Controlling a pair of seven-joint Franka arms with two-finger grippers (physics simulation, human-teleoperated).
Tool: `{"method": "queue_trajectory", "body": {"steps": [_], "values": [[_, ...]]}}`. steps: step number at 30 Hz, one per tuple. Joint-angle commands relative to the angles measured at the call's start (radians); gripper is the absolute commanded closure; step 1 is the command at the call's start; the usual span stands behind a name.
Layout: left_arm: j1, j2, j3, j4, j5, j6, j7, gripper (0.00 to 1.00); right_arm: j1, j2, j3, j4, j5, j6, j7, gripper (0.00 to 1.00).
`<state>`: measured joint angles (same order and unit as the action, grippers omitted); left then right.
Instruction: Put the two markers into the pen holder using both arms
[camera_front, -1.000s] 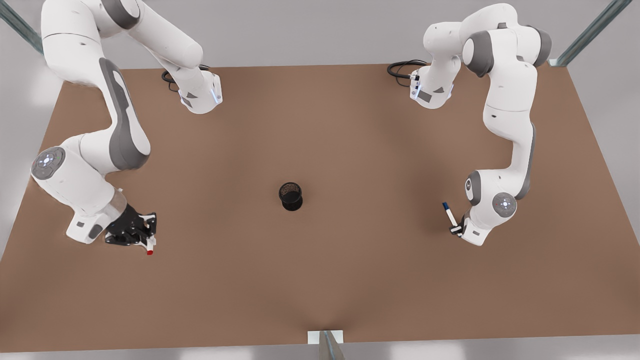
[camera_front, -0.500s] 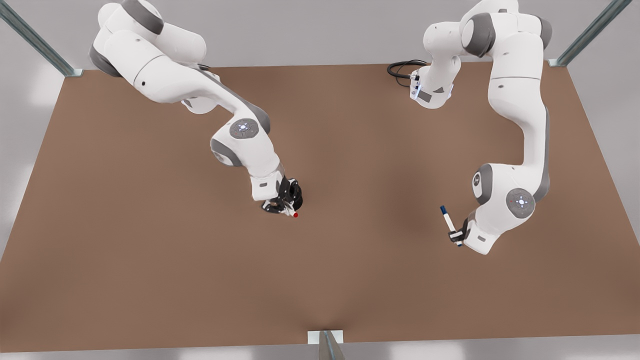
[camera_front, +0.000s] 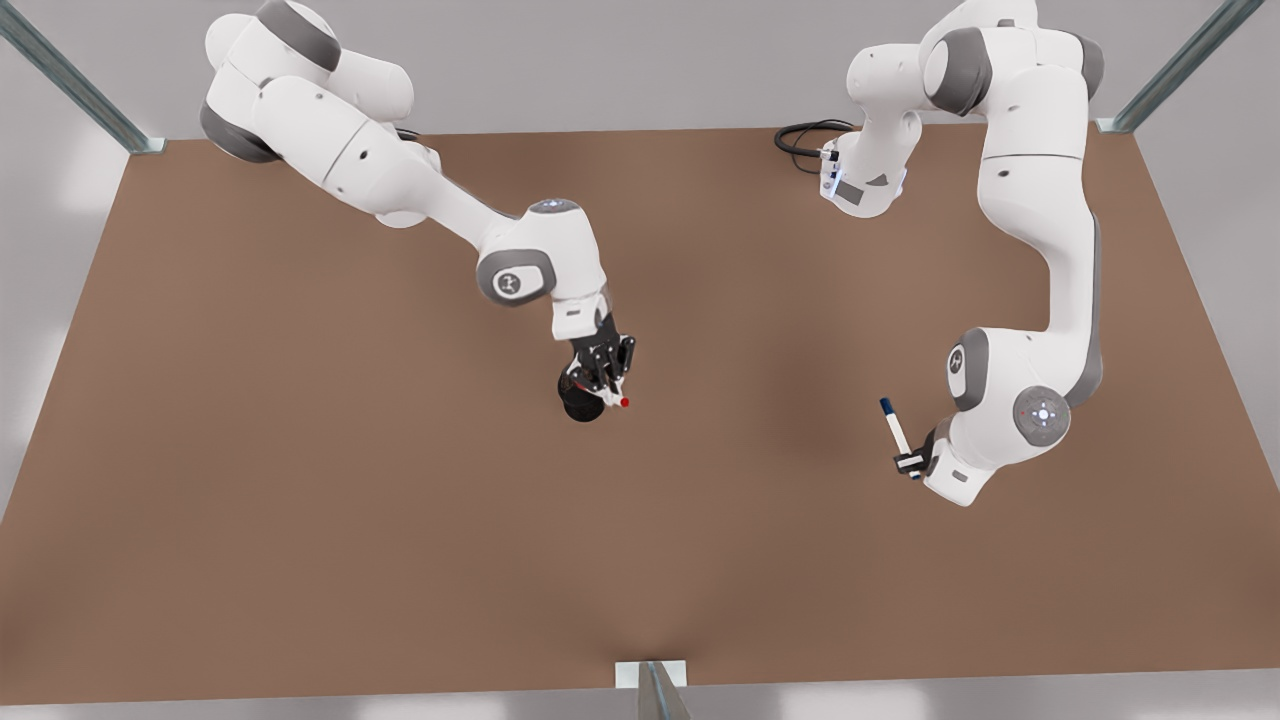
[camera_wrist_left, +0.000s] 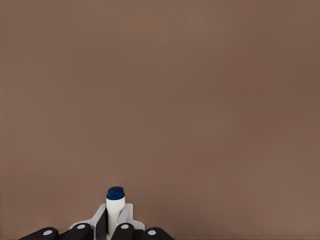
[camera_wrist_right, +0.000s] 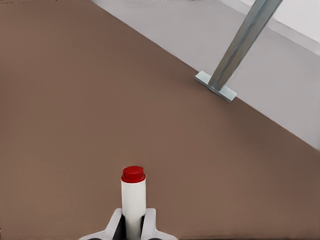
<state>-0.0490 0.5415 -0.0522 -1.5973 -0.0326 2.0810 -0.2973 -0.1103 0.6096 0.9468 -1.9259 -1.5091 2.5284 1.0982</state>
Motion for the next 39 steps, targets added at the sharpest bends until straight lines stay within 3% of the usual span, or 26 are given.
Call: {"method": "queue_trajectory", "body": {"steps": [1, 9, 10, 11, 12, 16, 18, 19, 21, 22, 23, 24, 25, 26, 28, 31, 33, 39], "values": [[0.000, 0.002, 0.000, 0.000, -0.010, -0.012, 0.027, 0.79, 0.000, -0.002, 0.001, -0.027, -0.158, -0.010, 0.999, 0.79], [0.000, 0.017, 0.000, 0.000, -0.009, -0.012, 0.027, 0.79, -0.025, -0.013, 0.010, -0.093, -0.252, -0.010, 1.118, 0.79], [0.000, 0.018, 0.000, 0.000, -0.009, -0.012, 0.027, 0.79, -0.028, -0.014, 0.012, -0.107, -0.281, -0.010, 1.152, 0.52], [0.000, 0.018, 0.000, 0.000, -0.009, -0.012, 0.027, 0.79, -0.031, -0.014, 0.012, -0.110, -0.286, -0.010, 1.157, 0.13], [0.000, 0.018, 0.000, 0.000, -0.009, -0.012, 0.026, 0.79, -0.031, -0.014, 0.012, -0.111, -0.286, -0.010, 1.158, 0.00], [0.000, 0.017, 0.000, 0.000, -0.009, -0.012, 0.026, 0.79, -0.065, -0.013, 0.038, -0.093, -0.277, -0.007, 1.117, 0.00], [-0.005, 0.015, -0.002, 0.008, -0.010, -0.012, 0.024, 0.79, -0.184, -0.011, 0.132, -0.038, 0.013, -0.010, 0.728, 0.00], [-0.017, 0.006, -0.017, 0.017, -0.006, -0.018, 0.027, 0.79, -0.186, -0.042, 0.132, 0.013, 0.179, -0.042, 0.534, 0.00], [-0.018, -0.005, -0.067, 0.120, -0.001, -0.150, 0.043, 0.79, -0.098, -0.238, -0.065, 0.137, 0.912, -0.147, -0.184, 0.00], [-0.014, -0.012, -0.092, 0.158, -0.003, -0.151, 0.187, 0.79, -0.074, -0.202, -0.094, 0.396, 0.978, -0.459, -0.415, 0.00], [-0.011, -0.005, -0.110, 0.211, -0.029, -0.173, 0.283, 0.79, 0.076, -0.257, -0.345, 0.485, 1.182, -0.597, -0.596, 0.00], [-0.018, 0.006, -0.132, 0.240, -0.099, -0.164, 0.456, 0.79, 0.233, -0.356, -0.676, 0.501, 1.368, -0.669, -0.854, 0.00], [-0.011, 0.012, -0.179, 0.252, -0.176, -0.110, 0.677, 0.79, 0.314, -0.399, -0.888, 0.499, 1.432, -0.763, -1.003, 0.00], [-0.017, 0.018, -0.190, 0.252, -0.262, -0.064, 0.845, 0.79, 0.308, -0.399, -0.945, 0.499, 1.438, -0.818, -1.047, 0.00], [-0.017, 0.034, -0.275, 0.252, -0.423, 0.099, 1.127, 0.79, 0.235, -0.416, -0.942, 0.429, 1.481, -0.803, -1.094, 0.00], [-0.091, 0.064, -0.287, 0.244, -0.703, 0.309, 1.444, 0.79, 0.204, -0.544, -0.878, 0.259, 1.478, -0.734, -1.095, 0.00], [-0.111, 0.069, -0.285, 0.241, -0.848, 0.366, 1.735, 0.79, 0.210, -0.607, -0.919, 0.163, 1.478, -0.669, -1.132, 0.00], [-0.318, 0.048, -0.285, 0.137, -1.217, 0.645, 2.063, 0.79, 0.210, -0.577, -0.915, 0.211, 1.477, -0.681, -1.127, 0.00]]}}
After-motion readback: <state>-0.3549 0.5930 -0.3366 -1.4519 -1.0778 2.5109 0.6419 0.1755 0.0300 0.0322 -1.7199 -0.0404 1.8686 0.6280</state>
